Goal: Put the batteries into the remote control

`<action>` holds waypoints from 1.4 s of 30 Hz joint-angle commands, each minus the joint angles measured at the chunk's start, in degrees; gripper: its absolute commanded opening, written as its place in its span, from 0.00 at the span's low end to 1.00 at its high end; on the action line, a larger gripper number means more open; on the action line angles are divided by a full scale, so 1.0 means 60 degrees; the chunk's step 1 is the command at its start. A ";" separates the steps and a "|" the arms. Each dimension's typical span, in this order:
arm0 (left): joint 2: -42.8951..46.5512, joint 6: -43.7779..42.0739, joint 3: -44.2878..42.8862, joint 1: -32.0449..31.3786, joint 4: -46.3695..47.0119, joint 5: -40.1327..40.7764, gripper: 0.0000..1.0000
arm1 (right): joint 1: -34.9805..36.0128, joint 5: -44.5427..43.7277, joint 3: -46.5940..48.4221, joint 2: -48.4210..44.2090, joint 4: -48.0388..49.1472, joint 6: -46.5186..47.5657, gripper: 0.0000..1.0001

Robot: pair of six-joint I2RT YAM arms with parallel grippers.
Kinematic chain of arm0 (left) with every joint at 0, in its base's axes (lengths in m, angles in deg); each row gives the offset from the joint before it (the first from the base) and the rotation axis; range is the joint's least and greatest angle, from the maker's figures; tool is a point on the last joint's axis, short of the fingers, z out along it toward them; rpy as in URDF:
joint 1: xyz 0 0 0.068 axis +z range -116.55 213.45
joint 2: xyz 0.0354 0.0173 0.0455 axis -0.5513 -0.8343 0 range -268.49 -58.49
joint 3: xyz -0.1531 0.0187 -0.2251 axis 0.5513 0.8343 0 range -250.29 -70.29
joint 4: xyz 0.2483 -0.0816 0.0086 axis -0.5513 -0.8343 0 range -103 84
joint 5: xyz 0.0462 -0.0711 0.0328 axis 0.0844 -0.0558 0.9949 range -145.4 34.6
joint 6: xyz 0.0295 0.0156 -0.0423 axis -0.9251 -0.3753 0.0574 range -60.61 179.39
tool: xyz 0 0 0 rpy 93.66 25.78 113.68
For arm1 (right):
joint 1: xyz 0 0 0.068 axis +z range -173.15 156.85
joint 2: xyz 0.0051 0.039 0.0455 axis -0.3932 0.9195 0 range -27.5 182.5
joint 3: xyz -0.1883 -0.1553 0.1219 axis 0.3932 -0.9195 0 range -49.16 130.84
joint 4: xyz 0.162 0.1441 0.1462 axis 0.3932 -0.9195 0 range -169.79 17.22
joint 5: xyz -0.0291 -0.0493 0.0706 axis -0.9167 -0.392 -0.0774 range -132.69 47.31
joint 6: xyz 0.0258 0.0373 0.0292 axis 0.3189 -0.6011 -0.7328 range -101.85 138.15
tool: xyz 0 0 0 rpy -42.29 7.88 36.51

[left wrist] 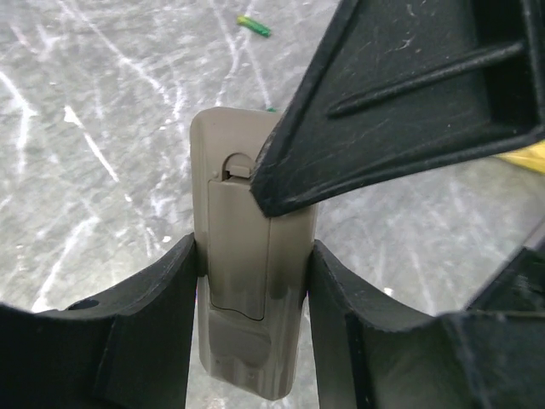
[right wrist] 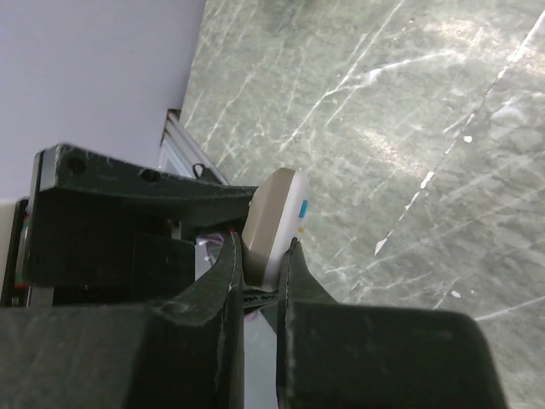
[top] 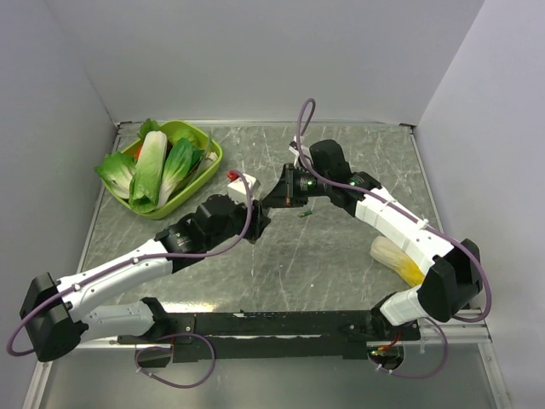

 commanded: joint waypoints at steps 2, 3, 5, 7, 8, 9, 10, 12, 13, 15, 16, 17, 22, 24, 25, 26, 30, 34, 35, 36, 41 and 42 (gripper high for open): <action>0.1401 0.0798 0.0794 0.1556 0.1386 -0.2663 0.57 | -0.0545 0.0887 -0.0037 -0.0548 0.0692 0.0443 0.00; 0.1650 0.1017 0.1001 0.1879 0.1606 -0.3627 0.67 | -0.0634 0.1033 -0.0096 -0.0665 0.0780 0.0620 0.00; 0.2338 0.0946 0.1498 0.2627 0.2161 -0.4701 0.73 | -0.0839 0.1531 -0.0272 -0.0987 0.1028 0.1175 0.00; 0.2676 0.0887 0.1633 0.3139 0.2340 -0.5987 0.80 | -0.1161 0.2231 -0.0433 -0.1265 0.1408 0.1673 0.00; 0.2707 0.0873 0.1619 0.3301 0.2370 -0.6386 0.82 | -0.1264 0.2468 -0.0535 -0.1339 0.1541 0.1793 0.00; 0.2692 0.0858 0.1575 0.3448 0.2370 -0.7246 0.84 | -0.1410 0.2731 -0.0566 -0.1470 0.1658 0.1924 0.00; 0.2605 0.0829 0.1473 0.3682 0.2356 -0.7588 0.86 | -0.1455 0.3169 -0.0580 -0.1515 0.1892 0.2216 0.00; 0.2532 0.0756 0.1443 0.3771 0.2632 -0.8262 0.91 | -0.1543 0.3742 -0.0697 -0.1690 0.2273 0.2379 0.00; 0.2488 0.0755 0.1472 0.3786 0.2851 -0.8758 0.92 | -0.1558 0.4020 -0.0741 -0.1720 0.2724 0.2481 0.00; 0.2371 0.0770 0.1530 0.3801 0.3450 -0.9099 0.94 | -0.1558 0.4695 -0.0800 -0.1750 0.3122 0.2541 0.00; 0.2283 0.0726 0.1531 0.3787 0.3584 -0.9477 0.94 | -0.1558 0.4972 -0.0829 -0.1750 0.3501 0.2541 0.00; 0.2181 0.0610 0.1487 0.3786 0.3731 -0.9684 0.94 | -0.1558 0.5425 -0.0844 -0.1736 0.3650 0.2497 0.00; 0.1258 0.0652 0.0902 0.3801 0.3849 -1.1018 0.91 | -0.1558 0.6058 -0.0961 -0.1794 0.4485 0.2512 0.00; 0.0951 0.0740 0.0901 0.3786 0.3951 -1.1414 0.88 | -0.1543 0.6322 -0.1049 -0.1809 0.4925 0.2352 0.00; 0.0877 0.0828 0.0959 0.3786 0.4213 -1.1502 0.87 | -0.1543 0.6410 -0.1107 -0.1809 0.5057 0.2278 0.00; 0.0818 0.1104 0.0988 0.3786 0.4419 -1.1677 0.84 | -0.1543 0.6469 -0.1122 -0.1765 0.5159 0.2219 0.00; 0.0379 0.1955 0.1120 0.3786 0.5592 -1.2160 0.75 | -0.1514 0.6689 -0.1400 -0.1779 0.6138 0.1751 0.00; 0.0100 0.2044 0.1003 0.3786 0.5548 -1.2367 0.69 | -0.1485 0.6733 -0.1474 -0.1692 0.6332 0.1676 0.00; 0.0070 0.2088 0.0989 0.3786 0.5578 -1.2411 0.68 | -0.1470 0.6718 -0.1474 -0.1648 0.6361 0.1677 0.00; 0.0041 0.2088 0.0960 0.3801 0.5549 -1.2425 0.68 | -0.1470 0.6675 -0.1474 -0.1648 0.6405 0.1662 0.00; 0.0055 0.2000 0.1062 0.3786 0.5431 -1.2294 0.64 | -0.1455 0.6674 -0.1401 -0.1516 0.6727 0.1501 0.00; 0.0041 0.2044 0.1091 0.3786 0.5533 -1.2265 0.63 | -0.1426 0.6660 -0.1386 -0.1501 0.6742 0.1486 0.00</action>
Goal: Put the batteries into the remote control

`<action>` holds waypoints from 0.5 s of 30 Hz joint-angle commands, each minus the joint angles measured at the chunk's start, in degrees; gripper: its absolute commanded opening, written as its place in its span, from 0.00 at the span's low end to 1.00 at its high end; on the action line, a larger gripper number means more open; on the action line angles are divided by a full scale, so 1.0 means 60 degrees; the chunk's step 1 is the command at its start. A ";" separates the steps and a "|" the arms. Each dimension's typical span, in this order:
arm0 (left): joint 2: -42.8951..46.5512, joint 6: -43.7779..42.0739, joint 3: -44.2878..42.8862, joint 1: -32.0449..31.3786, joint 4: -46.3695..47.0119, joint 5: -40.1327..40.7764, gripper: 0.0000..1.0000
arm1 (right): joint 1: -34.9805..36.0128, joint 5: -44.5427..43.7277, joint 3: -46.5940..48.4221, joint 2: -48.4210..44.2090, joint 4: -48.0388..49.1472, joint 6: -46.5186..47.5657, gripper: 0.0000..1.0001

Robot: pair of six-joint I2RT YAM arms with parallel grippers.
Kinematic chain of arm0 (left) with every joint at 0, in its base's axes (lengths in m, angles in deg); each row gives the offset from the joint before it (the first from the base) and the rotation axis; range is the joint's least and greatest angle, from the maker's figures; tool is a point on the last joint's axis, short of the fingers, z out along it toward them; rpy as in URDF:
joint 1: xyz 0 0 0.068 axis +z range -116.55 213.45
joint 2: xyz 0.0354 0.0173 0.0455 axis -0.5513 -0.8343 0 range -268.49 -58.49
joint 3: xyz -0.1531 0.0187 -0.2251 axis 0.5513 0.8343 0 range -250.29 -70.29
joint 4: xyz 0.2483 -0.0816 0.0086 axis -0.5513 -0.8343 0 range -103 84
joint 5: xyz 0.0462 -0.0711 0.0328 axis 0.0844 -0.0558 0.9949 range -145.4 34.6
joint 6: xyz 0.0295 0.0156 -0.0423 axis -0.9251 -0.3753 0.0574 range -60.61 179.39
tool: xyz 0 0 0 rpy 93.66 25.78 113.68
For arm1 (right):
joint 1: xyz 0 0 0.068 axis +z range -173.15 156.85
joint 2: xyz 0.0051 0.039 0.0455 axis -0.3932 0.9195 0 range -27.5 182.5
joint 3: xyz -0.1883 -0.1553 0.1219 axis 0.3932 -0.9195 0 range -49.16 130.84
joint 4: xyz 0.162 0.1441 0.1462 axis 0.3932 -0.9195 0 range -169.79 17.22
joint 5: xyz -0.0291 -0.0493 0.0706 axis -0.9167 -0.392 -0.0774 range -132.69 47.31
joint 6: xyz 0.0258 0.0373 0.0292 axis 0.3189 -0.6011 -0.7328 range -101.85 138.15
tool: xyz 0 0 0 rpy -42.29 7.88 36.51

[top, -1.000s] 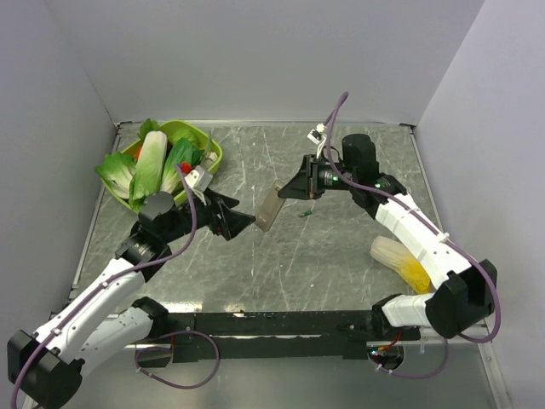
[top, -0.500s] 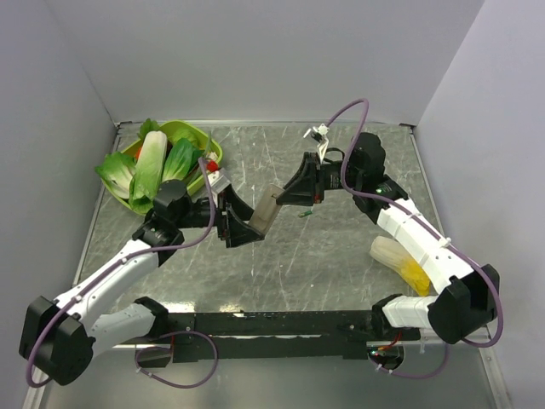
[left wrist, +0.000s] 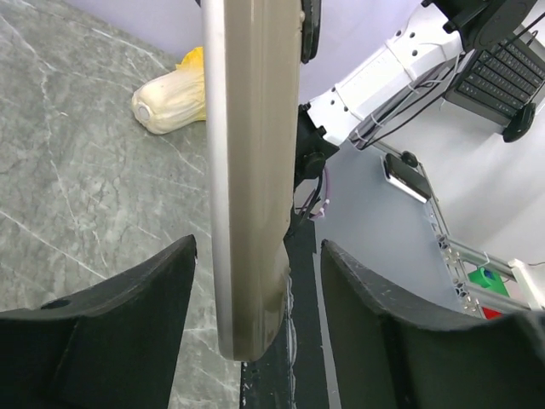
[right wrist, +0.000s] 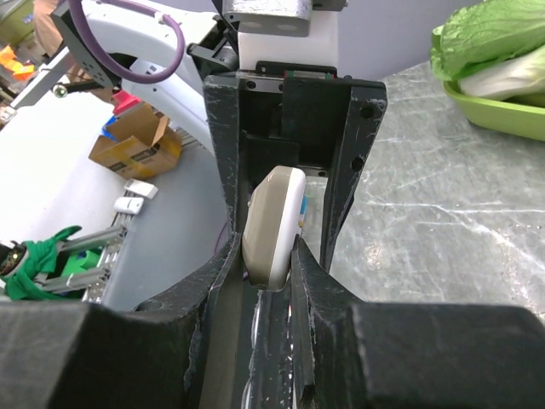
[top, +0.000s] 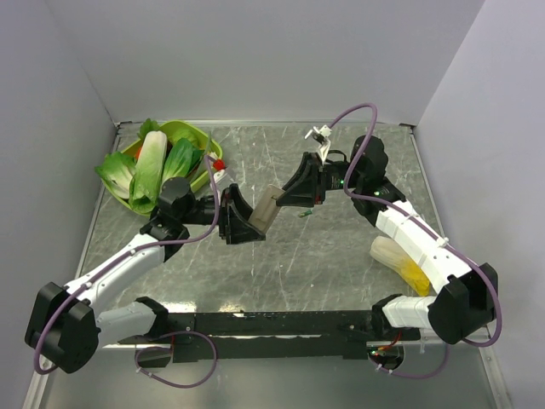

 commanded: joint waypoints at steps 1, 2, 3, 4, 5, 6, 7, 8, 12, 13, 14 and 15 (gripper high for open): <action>0.0044 0.0183 -0.0202 0.0031 0.0685 -0.0232 0.61 | 0.0118 0.0237 0.0213 0.0000 0.0819 -0.0102 0.00; 0.0044 0.0285 -0.0187 0.0031 0.0759 -0.0189 0.54 | 0.0148 0.0165 0.0242 0.0043 0.0703 -0.0073 0.00; 0.0015 0.0329 -0.0158 0.0031 0.0875 -0.0145 0.50 | 0.0162 0.0150 0.0315 0.0058 0.0615 -0.0015 0.00; 0.0015 0.0359 -0.0143 0.0031 0.0949 -0.0101 0.45 | 0.0235 0.0164 0.0331 0.0073 0.0570 0.0029 0.00; 0.0030 0.0504 -0.0114 0.0031 0.1051 -0.0071 0.35 | 0.0250 0.0135 0.0331 0.0088 0.0512 0.0044 0.00; 0.0044 0.0578 -0.0042 0.0031 0.1168 -0.0056 0.28 | 0.0280 0.0062 0.0345 0.0088 0.0468 0.0146 0.00; 0.0073 0.0608 -0.0012 0.0031 0.1256 0.0002 0.21 | 0.0309 0.0004 0.0331 0.0073 0.0395 0.0205 0.00; 0.0103 0.0579 0.0018 0.0031 0.1170 0.0205 0.02 | 0.0338 -0.0099 0.0302 0.0030 0.0307 0.0278 0.00; 0.0482 0.0008 0.0149 0.0031 -0.0380 0.1826 0.02 | 0.0324 -0.1502 -0.0107 -0.0467 0.0071 0.1050 0.24; 0.0571 -0.0007 0.0251 0.0031 -0.0644 0.2167 0.02 | 0.0338 -0.1868 -0.0268 -0.0672 0.0072 0.1389 0.35; 0.0673 0.0167 0.0354 0.0031 -0.0879 0.2402 0.02 | 0.0425 -0.2278 -0.0444 -0.1181 0.0028 0.1769 0.40; 0.0906 0.0299 0.0601 0.0031 -0.0896 0.2811 0.02 | 0.0499 -0.2659 -0.0765 -0.1462 -0.0073 0.2832 0.48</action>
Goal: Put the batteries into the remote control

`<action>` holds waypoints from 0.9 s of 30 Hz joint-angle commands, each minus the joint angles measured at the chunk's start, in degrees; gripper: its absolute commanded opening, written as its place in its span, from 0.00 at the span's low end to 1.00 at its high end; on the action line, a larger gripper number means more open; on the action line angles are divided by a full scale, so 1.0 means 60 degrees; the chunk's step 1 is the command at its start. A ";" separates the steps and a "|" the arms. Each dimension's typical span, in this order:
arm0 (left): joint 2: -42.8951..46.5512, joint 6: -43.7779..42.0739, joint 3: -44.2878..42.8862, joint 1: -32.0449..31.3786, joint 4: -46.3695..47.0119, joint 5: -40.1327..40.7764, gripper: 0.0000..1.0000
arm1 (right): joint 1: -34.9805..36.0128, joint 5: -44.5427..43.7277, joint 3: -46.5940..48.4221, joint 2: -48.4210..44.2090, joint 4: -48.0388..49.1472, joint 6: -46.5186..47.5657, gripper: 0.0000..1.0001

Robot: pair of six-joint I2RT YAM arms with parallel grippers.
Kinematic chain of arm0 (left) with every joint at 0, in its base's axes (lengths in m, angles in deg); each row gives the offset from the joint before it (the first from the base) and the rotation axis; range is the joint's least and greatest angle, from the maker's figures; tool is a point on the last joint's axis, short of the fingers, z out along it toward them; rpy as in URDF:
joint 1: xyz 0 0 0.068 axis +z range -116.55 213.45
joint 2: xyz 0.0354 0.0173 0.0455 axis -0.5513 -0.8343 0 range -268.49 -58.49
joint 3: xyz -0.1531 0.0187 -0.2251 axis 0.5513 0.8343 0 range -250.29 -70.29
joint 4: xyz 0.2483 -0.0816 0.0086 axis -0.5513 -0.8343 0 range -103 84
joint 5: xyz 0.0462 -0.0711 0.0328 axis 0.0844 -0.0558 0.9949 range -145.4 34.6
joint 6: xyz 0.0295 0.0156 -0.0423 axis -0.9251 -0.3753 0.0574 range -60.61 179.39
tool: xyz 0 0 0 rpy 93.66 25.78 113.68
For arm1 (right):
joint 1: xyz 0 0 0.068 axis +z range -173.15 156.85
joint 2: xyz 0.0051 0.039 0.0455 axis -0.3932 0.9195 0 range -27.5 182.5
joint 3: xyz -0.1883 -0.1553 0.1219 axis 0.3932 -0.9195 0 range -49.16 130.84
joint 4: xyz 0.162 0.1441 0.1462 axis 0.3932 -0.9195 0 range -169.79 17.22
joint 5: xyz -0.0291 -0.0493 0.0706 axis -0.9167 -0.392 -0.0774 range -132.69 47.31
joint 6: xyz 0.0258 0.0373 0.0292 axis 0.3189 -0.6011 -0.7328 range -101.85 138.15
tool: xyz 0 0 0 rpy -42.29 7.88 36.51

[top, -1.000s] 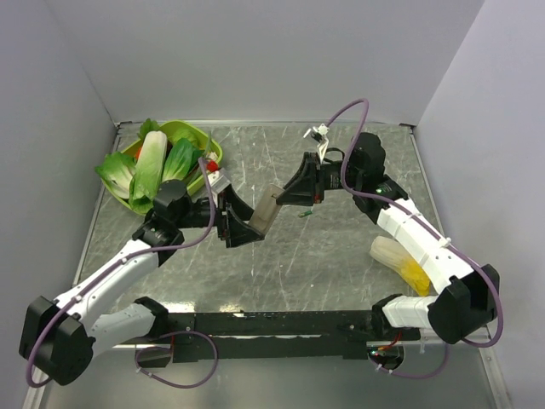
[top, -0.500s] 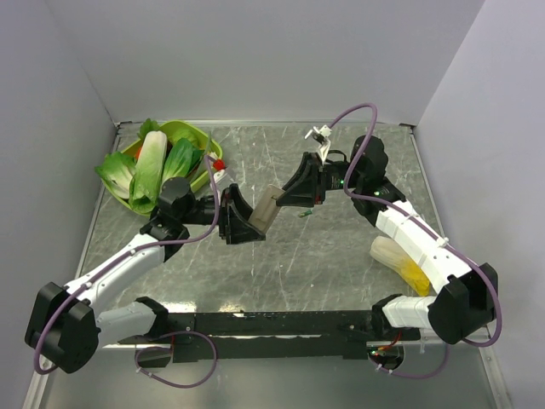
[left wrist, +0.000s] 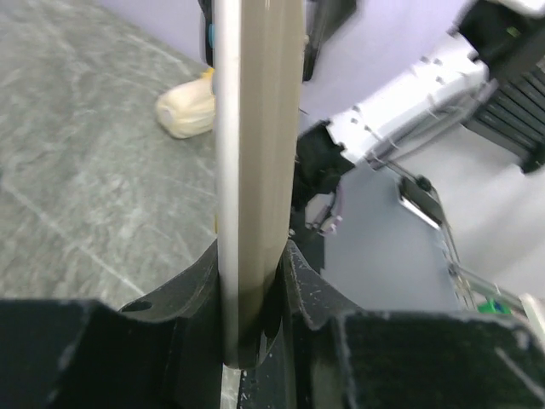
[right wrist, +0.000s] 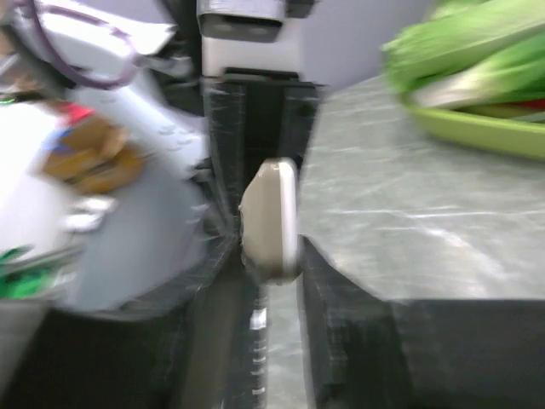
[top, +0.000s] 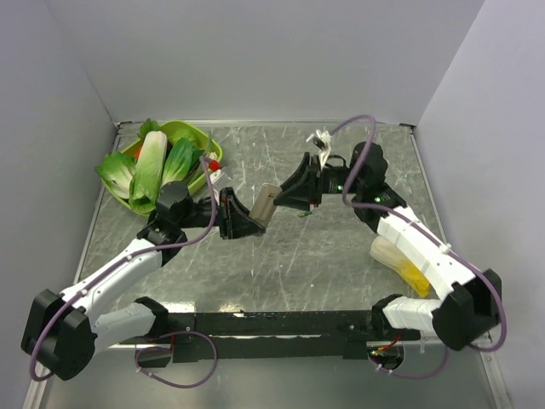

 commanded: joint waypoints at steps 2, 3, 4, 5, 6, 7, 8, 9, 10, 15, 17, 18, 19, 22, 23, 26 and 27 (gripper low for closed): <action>0.0934 0.0526 0.0753 0.0013 -0.0681 0.2345 0.02 | 0.0449 -0.2753 -0.0939 -0.2000 -0.0170 0.3222 0.62; 0.1313 0.0630 0.1016 -0.0002 -0.0695 0.2738 0.02 | 0.0725 -0.3089 -0.1202 -0.2207 -0.0170 0.3966 0.67; 0.1520 0.0660 0.1120 -0.0017 -0.0753 0.2916 0.02 | 0.0902 -0.3368 -0.1349 -0.2412 -0.0083 0.4350 0.75; 0.1710 0.0675 0.1179 -0.0031 -0.0870 0.3135 0.02 | 0.1049 -0.3936 -0.1481 -0.2762 -0.0111 0.4833 0.78; 0.2017 0.0632 0.1209 -0.0032 -0.1118 0.3297 0.02 | 0.1616 -0.4261 -0.1642 -0.2911 -0.0170 0.5925 0.79; 0.2121 0.0530 0.1180 -0.0032 -0.1294 0.3458 0.02 | 0.1868 -0.4525 -0.1673 -0.3101 -0.0402 0.6458 0.84; 0.2238 0.0485 0.1122 -0.0032 -0.1470 0.3532 0.02 | 0.2132 -0.5036 -0.1673 -0.3132 -0.0506 0.7247 0.87; 0.2269 0.0456 0.0990 -0.0032 -0.1762 0.3606 0.02 | 0.2511 -0.5215 -0.1557 -0.3117 -0.0594 0.7458 0.88; 0.2298 0.0427 0.0931 -0.0032 -0.1837 0.3621 0.02 | 0.2675 -0.5347 -0.1484 -0.3001 -0.0638 0.7590 0.91; 0.2386 0.0426 0.0711 -0.0032 -0.2116 0.3577 0.02 | 0.3539 -0.6136 -0.1074 -0.2459 -0.0887 0.8586 0.96; 0.2401 0.0441 0.0682 -0.0032 -0.2174 0.3577 0.02 | 0.3789 -0.6329 -0.0927 -0.2152 -0.1092 0.8952 0.96; 0.2415 0.0455 0.0681 -0.0046 -0.2189 0.3592 0.02 | 0.3818 -0.6417 -0.0796 -0.2078 -0.1223 0.9041 0.96; 0.2430 0.0427 0.0652 -0.0032 -0.2233 0.3577 0.02 | 0.3877 -0.6461 -0.0751 -0.1961 -0.1239 0.9129 0.95; 0.2459 0.0353 0.0594 -0.0046 -0.2350 0.3621 0.02 | 0.3936 -0.6359 -0.0575 -0.1756 -0.1429 0.9349 0.93; 0.2503 0.0339 0.0579 -0.0046 -0.2365 0.3636 0.02 | 0.3950 -0.6359 -0.0444 -0.1697 -0.1531 0.9436 0.93; 0.2547 0.0265 0.0564 -0.0046 -0.2423 0.3650 0.02 | 0.3965 -0.6315 -0.0282 -0.1492 -0.1781 0.9481 0.92; 0.2562 0.0251 0.0550 -0.0046 -0.2409 0.3636 0.02 | 0.3965 -0.6315 -0.0267 -0.1462 -0.1796 0.9481 0.92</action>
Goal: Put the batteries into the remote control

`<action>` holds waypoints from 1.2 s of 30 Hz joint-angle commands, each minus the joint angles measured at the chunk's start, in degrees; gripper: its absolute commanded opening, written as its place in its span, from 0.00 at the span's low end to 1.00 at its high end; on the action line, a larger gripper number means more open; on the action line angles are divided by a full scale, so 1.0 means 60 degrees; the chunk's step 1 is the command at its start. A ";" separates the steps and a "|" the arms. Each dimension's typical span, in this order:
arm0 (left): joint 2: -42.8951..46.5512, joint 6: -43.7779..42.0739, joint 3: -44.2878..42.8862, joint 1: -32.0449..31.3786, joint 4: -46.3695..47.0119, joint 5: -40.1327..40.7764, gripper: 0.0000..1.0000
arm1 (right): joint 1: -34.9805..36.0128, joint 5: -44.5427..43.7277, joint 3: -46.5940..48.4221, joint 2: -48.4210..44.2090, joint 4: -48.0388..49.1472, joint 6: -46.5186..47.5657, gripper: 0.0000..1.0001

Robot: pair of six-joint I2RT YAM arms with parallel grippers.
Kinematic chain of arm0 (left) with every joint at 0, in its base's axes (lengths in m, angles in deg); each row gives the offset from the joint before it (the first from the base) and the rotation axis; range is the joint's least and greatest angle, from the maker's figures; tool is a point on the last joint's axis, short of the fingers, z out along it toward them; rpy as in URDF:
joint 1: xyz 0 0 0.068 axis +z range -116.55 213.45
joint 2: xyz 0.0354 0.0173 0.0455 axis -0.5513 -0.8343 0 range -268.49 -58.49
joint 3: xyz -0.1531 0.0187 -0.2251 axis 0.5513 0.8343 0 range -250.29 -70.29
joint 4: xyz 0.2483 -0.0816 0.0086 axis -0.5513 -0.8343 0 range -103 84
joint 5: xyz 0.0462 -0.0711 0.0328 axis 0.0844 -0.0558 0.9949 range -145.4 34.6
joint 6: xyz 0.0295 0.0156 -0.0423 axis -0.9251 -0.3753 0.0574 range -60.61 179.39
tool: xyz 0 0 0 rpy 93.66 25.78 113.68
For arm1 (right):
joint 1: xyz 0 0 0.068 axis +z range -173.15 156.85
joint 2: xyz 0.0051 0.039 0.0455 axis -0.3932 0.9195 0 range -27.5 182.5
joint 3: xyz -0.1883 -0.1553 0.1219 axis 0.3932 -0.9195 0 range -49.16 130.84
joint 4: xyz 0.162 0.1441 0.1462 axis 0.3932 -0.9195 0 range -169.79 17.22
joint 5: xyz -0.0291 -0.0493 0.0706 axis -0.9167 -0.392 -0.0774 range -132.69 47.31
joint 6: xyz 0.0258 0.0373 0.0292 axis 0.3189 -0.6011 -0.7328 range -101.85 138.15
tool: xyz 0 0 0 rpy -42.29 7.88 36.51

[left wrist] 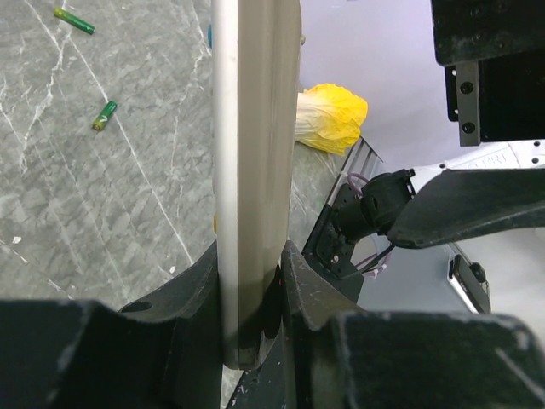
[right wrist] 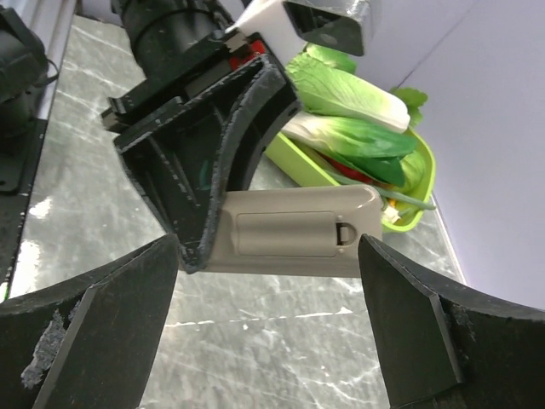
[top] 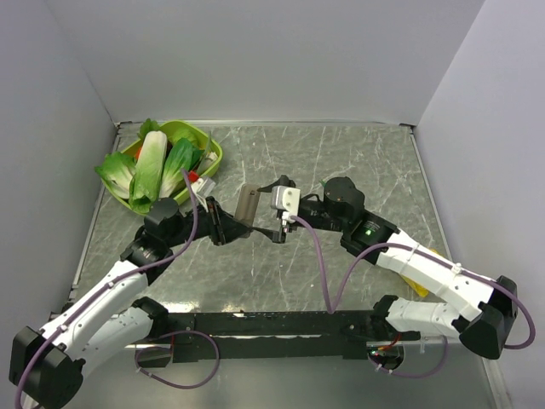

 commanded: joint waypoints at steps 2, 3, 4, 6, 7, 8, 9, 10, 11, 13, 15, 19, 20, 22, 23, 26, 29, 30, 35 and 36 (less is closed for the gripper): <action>0.0267 -0.0147 -0.0514 -0.0013 0.0086 0.0069 0.02 | 0.0064 0.0005 0.0647 0.0137 -0.0069 0.0505 0.92; 0.0267 -0.0176 -0.0514 -0.0013 0.0071 0.0040 0.02 | 0.0078 0.0049 0.0676 0.0166 -0.0069 0.0491 0.92; 0.0296 -0.0190 -0.0529 -0.0013 0.0042 0.0040 0.02 | 0.0078 0.0209 0.0706 0.0254 -0.0113 0.0491 0.92; 0.0282 -0.0220 -0.0558 -0.0028 -0.0016 0.0055 0.02 | 0.0078 0.0371 0.0808 0.0327 -0.0201 0.0491 0.91; 0.0282 -0.0234 -0.0573 -0.0028 -0.0046 0.0040 0.02 | 0.0078 0.0459 0.0838 0.0400 -0.0216 0.0491 0.91; 0.0267 -0.0234 -0.0587 -0.0028 -0.0060 0.0055 0.02 | 0.0078 0.0590 0.0910 0.0430 -0.0245 0.0447 0.91; 0.0281 -0.0234 -0.0573 -0.0028 -0.0090 0.0069 0.02 | 0.0078 0.0635 0.0940 0.0488 -0.0274 0.0447 0.91; 0.0282 -0.0234 -0.0587 -0.0028 -0.0075 0.0069 0.02 | 0.0064 0.0650 0.0984 0.0503 -0.0318 0.0461 0.91; 0.0296 -0.0234 -0.0587 -0.0028 -0.0075 0.0055 0.02 | 0.0093 0.0650 0.1028 0.0533 -0.0318 0.0461 0.90; 0.0311 -0.0205 -0.0587 -0.0028 -0.0061 0.0069 0.02 | 0.0093 0.0650 0.1014 0.0548 -0.0245 0.0447 0.90; 0.0340 -0.0191 -0.0587 -0.0043 -0.0061 0.0069 0.02 | 0.0093 0.0505 0.1087 0.0620 -0.0333 0.0490 0.90; 0.0369 -0.0176 -0.0573 -0.0028 -0.0031 0.0084 0.02 | 0.0093 0.0314 0.1131 0.0708 -0.0348 0.0505 0.91; 0.0369 -0.0176 -0.0573 -0.0043 -0.0031 0.0084 0.02 | 0.0093 0.0284 0.1160 0.0738 -0.0348 0.0520 0.91; 0.0355 -0.0190 -0.0587 -0.0057 -0.0031 0.0055 0.02 | 0.0078 0.0226 0.1160 0.0782 -0.0348 0.0520 0.91; 0.0355 -0.0176 -0.0587 -0.0057 -0.0046 0.0069 0.02 | 0.0093 0.0196 0.1175 0.0796 -0.0348 0.0520 0.91; 0.0369 -0.0176 -0.0602 -0.0057 -0.0031 0.0055 0.02 | 0.0108 -0.0023 0.1146 0.0811 -0.0319 0.0549 0.91; 0.0369 -0.0205 -0.0617 -0.0057 -0.0046 0.0040 0.02 | 0.0108 -0.0155 0.1204 0.0826 -0.0348 0.0608 0.91; 0.0369 -0.0191 -0.0617 -0.0057 -0.0017 0.0040 0.02 | 0.0108 -0.0170 0.1204 0.0855 -0.0348 0.0622 0.91; 0.0355 -0.0176 -0.0646 -0.0057 0.0027 0.0011 0.02 | 0.0122 -0.0156 0.1262 0.0957 -0.0640 0.0696 0.91; 0.0355 -0.0190 -0.0661 -0.0057 0.0027 0.0011 0.02 | 0.0122 -0.0127 0.1379 0.0987 -0.0728 0.0725 0.91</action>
